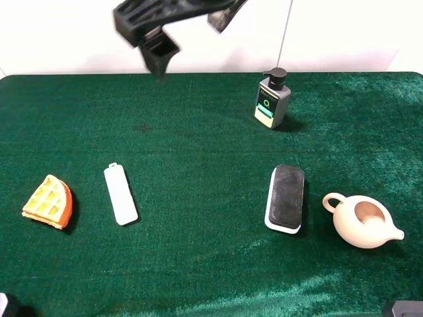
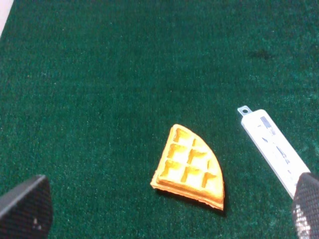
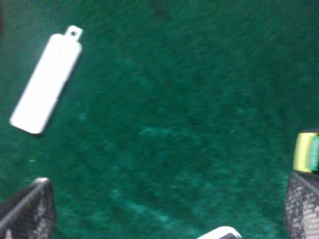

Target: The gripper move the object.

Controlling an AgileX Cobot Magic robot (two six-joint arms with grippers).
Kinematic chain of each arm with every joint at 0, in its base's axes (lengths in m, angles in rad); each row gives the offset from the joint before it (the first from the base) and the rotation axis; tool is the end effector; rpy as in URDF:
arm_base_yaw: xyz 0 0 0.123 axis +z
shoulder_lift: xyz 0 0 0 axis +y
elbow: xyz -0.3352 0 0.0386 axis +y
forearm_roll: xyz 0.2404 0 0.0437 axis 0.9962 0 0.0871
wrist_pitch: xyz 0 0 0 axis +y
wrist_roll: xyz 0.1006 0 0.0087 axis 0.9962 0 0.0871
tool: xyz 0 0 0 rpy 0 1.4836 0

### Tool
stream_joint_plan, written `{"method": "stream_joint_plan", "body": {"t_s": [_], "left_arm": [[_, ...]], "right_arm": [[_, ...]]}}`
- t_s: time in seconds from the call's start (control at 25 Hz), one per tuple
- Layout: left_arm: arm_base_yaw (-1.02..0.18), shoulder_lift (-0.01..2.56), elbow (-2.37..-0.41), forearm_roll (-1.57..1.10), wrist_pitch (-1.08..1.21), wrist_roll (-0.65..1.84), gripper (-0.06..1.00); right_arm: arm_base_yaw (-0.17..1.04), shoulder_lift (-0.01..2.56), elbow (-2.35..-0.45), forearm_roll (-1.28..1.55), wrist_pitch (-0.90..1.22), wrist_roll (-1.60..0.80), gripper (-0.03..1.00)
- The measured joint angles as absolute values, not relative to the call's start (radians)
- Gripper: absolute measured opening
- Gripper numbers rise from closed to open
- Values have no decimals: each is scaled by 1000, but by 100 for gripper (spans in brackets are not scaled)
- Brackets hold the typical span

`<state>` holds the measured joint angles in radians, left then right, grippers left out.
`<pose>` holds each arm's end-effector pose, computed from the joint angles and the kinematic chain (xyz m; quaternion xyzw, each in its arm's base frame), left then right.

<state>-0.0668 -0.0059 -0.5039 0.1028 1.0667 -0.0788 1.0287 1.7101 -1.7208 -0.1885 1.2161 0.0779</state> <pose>-0.0564 0.0129 0.2697 -0.0075 0.8511 0.0132 0.5248 0.2054 0.3066 0.4067 -0.4548 0.8571 0.0380 0.2391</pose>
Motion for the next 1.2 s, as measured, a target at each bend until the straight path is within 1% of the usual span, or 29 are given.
{"method": "stream_joint_plan", "body": {"t_s": [0.48,0.88,1.2], "left_arm": [[-67,-6,-504,103,1067,-79,98],[-67,-6,-504,103,1067,-79,98],[-67,-6,-504,103,1067,-79,98]], "right_arm": [[950,1470,-1518,-233,1217,76,70],[948,1299,-1409,-237,1218,76,70],[948,1160,-1215,-244,1218,97,70]]}}
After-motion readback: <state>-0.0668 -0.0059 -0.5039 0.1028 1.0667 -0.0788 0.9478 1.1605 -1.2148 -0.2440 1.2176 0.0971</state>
